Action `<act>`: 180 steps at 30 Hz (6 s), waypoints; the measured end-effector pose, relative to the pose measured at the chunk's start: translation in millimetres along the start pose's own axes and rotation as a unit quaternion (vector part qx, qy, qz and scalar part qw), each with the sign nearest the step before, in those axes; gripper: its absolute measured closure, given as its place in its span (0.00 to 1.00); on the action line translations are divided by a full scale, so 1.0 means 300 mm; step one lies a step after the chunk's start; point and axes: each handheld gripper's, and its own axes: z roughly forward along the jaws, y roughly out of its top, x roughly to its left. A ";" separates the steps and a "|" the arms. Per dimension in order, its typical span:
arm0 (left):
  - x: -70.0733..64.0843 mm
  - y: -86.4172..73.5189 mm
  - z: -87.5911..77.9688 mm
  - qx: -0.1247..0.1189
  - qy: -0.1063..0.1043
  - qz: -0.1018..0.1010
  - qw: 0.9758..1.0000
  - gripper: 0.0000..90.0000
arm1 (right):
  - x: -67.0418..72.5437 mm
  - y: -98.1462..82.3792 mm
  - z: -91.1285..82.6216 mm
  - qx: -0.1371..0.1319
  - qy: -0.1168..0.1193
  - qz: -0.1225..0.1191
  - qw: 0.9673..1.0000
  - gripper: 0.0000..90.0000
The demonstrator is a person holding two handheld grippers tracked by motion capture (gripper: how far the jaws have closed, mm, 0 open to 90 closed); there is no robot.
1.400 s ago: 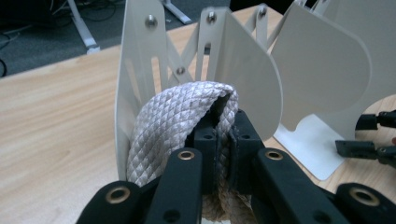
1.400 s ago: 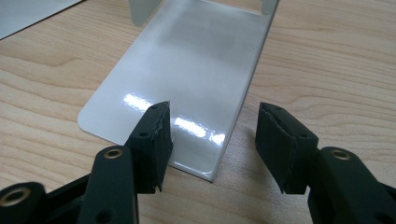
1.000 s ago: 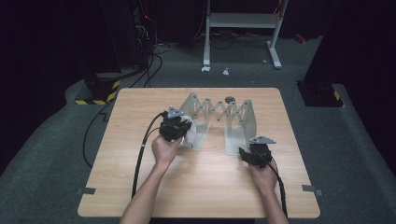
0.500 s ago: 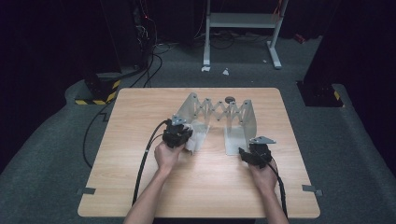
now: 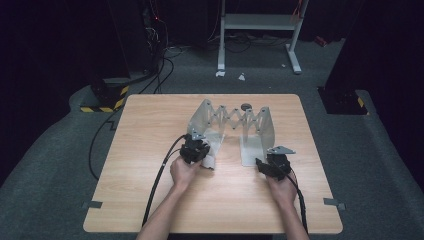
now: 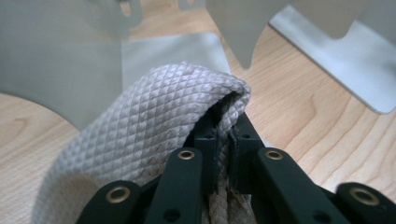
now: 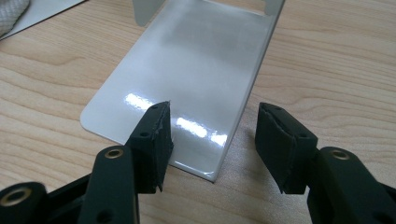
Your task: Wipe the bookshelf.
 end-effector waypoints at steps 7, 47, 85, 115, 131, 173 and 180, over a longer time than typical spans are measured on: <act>-0.019 0.013 0.027 0.011 -0.005 0.003 1.000 0.93 | 0.000 0.000 0.000 0.000 0.000 0.000 1.000 0.51; -0.047 0.150 -0.059 -0.040 -0.050 0.010 0.998 0.94 | 0.000 0.000 -0.001 0.000 0.002 -0.002 1.000 0.53; -0.021 -0.006 -0.001 0.038 -0.018 0.004 0.999 0.94 | 0.001 0.000 -0.001 0.000 0.003 -0.003 1.000 0.53; -0.044 0.102 0.100 0.038 0.000 -0.018 0.999 0.95 | 0.003 -0.002 -0.002 0.000 0.005 -0.007 1.000 0.54; -0.026 0.289 -0.037 -0.034 0.014 -0.017 0.999 0.95 | 0.002 -0.002 -0.002 0.000 0.005 -0.007 1.000 0.54; 0.000 0.091 0.116 0.061 -0.001 -0.019 0.998 0.95 | 0.004 -0.001 -0.002 -0.001 0.009 -0.010 1.000 0.57; -0.006 0.082 0.097 0.070 -0.004 -0.022 0.997 0.95 | 0.004 -0.002 -0.003 0.000 0.010 -0.009 1.000 0.58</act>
